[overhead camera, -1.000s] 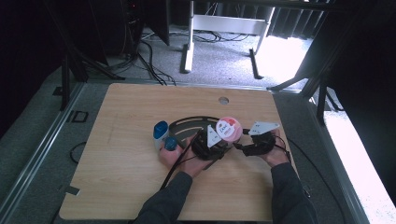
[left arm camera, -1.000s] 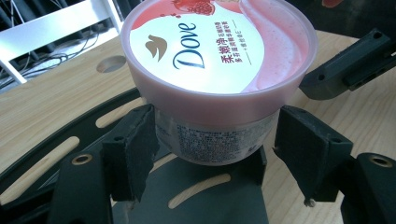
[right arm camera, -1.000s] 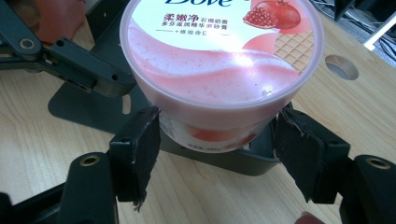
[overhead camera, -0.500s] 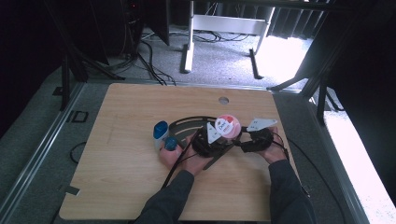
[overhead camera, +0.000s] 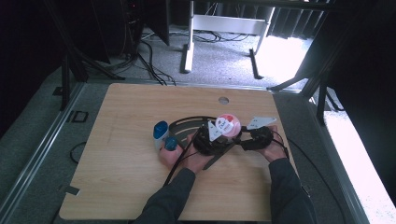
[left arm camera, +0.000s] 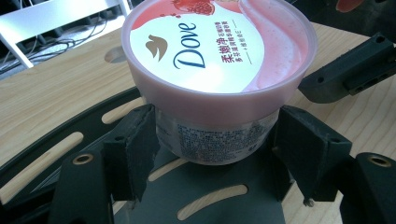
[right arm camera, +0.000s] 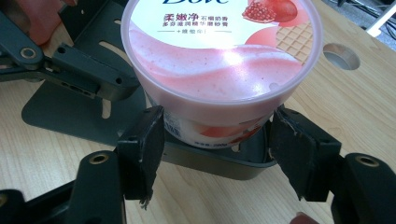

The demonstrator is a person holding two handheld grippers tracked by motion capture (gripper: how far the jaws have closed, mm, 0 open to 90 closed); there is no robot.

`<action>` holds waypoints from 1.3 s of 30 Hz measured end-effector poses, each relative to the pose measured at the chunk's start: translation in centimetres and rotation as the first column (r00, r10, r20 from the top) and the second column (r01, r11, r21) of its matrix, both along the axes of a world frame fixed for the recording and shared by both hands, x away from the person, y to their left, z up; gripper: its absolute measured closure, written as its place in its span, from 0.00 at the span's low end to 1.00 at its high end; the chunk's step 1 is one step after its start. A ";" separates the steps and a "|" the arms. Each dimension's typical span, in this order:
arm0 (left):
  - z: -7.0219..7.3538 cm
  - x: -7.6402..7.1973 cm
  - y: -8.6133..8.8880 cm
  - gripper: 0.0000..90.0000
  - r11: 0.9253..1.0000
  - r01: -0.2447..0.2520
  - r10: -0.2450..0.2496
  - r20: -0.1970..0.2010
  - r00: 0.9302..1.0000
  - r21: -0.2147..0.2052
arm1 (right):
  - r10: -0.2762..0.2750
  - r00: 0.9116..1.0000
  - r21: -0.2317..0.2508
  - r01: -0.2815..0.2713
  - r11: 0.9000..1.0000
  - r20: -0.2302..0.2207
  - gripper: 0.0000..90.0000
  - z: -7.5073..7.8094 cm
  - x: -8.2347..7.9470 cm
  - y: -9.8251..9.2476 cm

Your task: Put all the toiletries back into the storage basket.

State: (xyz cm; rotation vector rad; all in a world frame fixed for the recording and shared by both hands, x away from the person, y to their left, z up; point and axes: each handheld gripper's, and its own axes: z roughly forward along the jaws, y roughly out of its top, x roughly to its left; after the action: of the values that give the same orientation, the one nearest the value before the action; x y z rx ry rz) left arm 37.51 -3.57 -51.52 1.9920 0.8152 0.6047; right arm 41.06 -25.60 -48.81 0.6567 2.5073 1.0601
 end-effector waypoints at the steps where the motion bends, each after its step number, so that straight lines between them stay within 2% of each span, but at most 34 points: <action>1: 0.0 0.1 -0.1 0.34 1.000 -0.001 0.001 0.001 1.000 0.000 | -0.002 1.000 0.000 0.002 1.000 -0.003 0.40 0.0 0.0 0.0; 12: -0.8 0.7 -0.3 0.34 1.000 -0.008 0.009 -0.018 1.000 0.007 | -0.013 0.999 -0.017 0.012 1.000 -0.037 0.40 -0.6 0.9 0.0; 21: -1.4 1.3 -0.6 0.37 1.000 -0.019 0.018 -0.047 0.999 -0.014 | -0.031 0.998 -0.036 0.029 0.999 -0.051 0.43 -1.0 1.4 -0.1; 29: -2.1 1.5 -0.9 0.37 1.000 -0.012 0.013 -0.068 0.998 0.014 | -0.038 0.996 -0.050 0.034 0.998 -0.078 0.43 -1.9 1.6 -0.2; 39: -2.5 1.6 -0.8 0.38 0.999 0.004 0.000 -0.072 0.997 0.046 | -0.037 0.996 -0.066 0.032 0.997 -0.078 0.44 -2.3 1.6 -0.1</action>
State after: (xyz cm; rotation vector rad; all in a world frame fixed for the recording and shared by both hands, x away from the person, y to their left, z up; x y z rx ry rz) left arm 39.12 -4.35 -54.05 2.0662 0.8496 0.5573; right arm 42.62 -25.67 -51.10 0.7335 2.5757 0.9544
